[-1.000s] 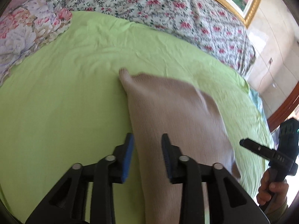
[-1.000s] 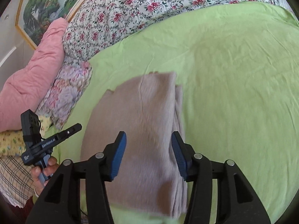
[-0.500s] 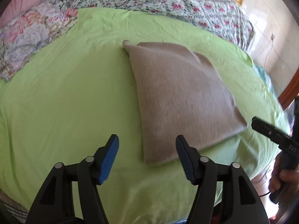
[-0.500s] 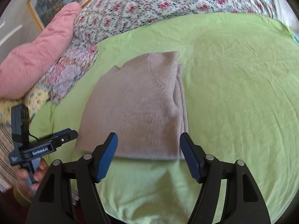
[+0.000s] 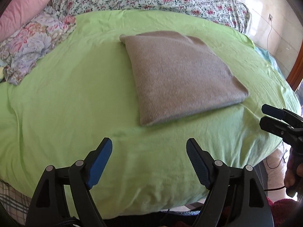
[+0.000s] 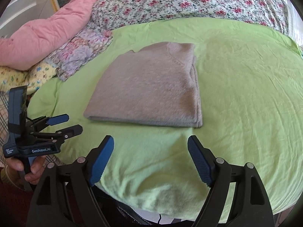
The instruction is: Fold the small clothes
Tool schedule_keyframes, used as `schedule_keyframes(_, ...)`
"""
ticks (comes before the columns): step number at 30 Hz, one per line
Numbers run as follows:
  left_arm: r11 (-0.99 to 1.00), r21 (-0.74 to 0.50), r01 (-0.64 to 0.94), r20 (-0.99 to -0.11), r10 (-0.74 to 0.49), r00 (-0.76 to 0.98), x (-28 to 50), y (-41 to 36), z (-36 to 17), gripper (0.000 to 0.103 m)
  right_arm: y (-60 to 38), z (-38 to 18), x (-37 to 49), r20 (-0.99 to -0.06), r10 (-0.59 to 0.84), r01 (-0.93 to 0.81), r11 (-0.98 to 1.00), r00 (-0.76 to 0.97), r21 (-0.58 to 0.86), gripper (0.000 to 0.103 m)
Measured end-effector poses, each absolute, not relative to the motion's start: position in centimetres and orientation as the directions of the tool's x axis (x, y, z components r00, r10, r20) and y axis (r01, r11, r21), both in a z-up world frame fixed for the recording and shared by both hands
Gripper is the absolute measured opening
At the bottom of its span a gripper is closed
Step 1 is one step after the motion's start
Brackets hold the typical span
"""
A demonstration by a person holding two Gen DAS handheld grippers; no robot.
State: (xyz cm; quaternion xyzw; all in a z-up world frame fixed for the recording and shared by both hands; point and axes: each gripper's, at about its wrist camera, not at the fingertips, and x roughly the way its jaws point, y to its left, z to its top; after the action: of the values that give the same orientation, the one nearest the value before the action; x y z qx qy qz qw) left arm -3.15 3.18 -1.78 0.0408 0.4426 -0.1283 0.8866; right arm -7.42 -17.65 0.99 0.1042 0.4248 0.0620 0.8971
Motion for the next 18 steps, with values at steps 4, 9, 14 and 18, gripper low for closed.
schedule_keyframes(4, 0.965, -0.028, 0.259, -0.79, -0.18, 0.586, -3.6, 3.5, -1.6, 0.082, -16.8, 0.7, -7.9, -0.759, 0.189, -0.041, 0.977, 0.622, 0.209, 0.084)
schedule_keyframes(9, 0.966, -0.015, 0.259, -0.776, -0.175, 0.606, -4.1, 3.9, -1.3, 0.082, -16.2, 0.4, -8.5, -0.764, 0.182, -0.055, 0.98, 0.619, 0.189, 0.085)
schedule_keyframes(14, 0.963, 0.008, 0.27, -0.755, -0.171, 0.633, -4.1, 3.4, -0.9, 0.083, -16.1, 0.3, -8.5, -0.761, 0.186, -0.057, 0.979, 0.621, 0.194, 0.085)
schedule_keyframes(18, 0.963, 0.021, 0.269, -0.746, -0.164, 0.646, -3.2, 2.7, -0.6, 0.087, -16.1, 0.3, -7.8, -0.757, 0.173, -0.047, 0.982, 0.63, 0.185, 0.086)
